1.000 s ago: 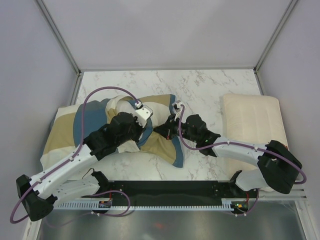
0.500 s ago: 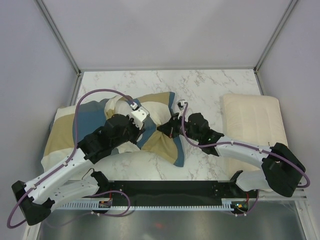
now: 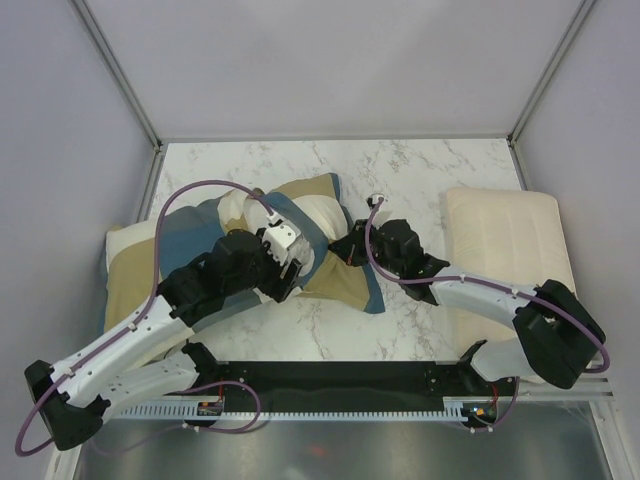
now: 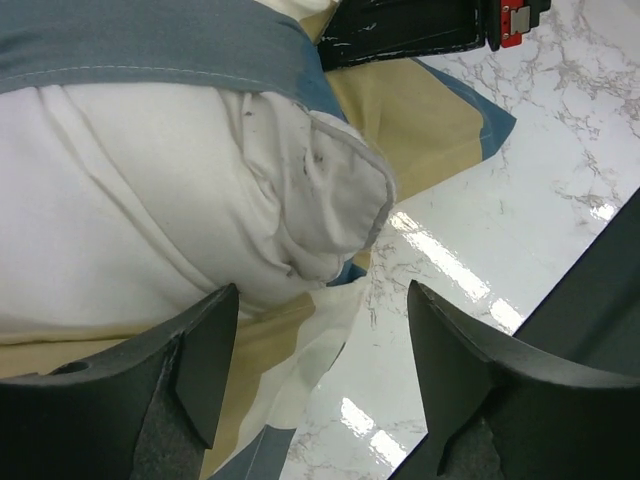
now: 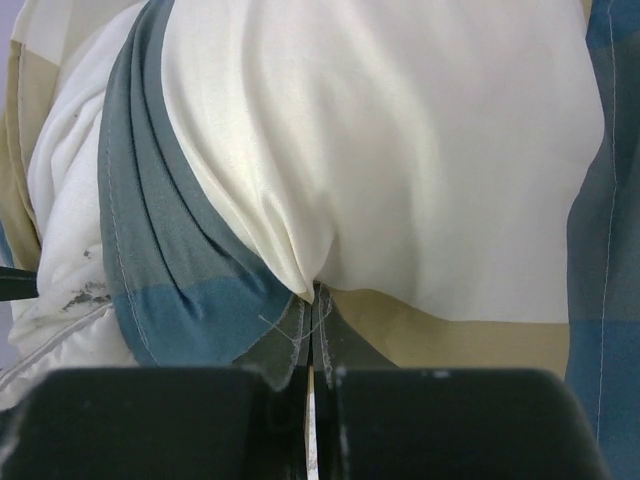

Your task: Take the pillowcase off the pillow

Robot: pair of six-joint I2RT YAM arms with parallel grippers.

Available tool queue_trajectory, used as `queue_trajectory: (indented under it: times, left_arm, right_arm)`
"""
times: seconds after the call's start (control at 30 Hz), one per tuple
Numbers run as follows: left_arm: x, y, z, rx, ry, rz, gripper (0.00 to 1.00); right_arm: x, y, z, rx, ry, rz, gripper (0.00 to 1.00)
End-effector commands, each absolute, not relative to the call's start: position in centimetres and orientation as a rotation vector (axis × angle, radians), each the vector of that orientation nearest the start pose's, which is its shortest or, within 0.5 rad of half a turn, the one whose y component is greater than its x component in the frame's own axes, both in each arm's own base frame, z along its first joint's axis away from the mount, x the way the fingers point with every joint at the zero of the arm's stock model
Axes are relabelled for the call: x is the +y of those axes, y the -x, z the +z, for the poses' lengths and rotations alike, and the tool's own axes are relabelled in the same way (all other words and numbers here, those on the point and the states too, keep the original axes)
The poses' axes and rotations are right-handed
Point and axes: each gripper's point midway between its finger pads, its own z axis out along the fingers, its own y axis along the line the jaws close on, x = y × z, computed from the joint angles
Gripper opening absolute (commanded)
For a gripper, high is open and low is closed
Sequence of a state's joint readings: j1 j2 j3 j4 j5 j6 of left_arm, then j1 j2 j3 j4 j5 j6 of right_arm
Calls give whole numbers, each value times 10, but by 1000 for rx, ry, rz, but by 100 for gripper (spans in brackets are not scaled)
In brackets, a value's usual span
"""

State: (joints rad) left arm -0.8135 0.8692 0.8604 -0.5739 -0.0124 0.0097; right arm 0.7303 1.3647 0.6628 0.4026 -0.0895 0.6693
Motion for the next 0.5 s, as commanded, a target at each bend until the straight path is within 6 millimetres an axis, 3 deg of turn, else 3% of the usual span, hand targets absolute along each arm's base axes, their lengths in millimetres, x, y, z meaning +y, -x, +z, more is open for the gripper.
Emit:
queue_trajectory:
  times: [0.0,0.13,0.47]
  left_arm:
    - [-215,-193,204,1995,-866,-522,76]
    - [-222,-204,218,1945,-835,-466,84]
    - [-214,-245,234,1886,-736,-207,85]
  right_arm:
    - [310,-290,157,1974,114,1021,0]
    - [314,-289,159,1968,122,1046,0]
    - [320,-284,162,1956,151,1091,0]
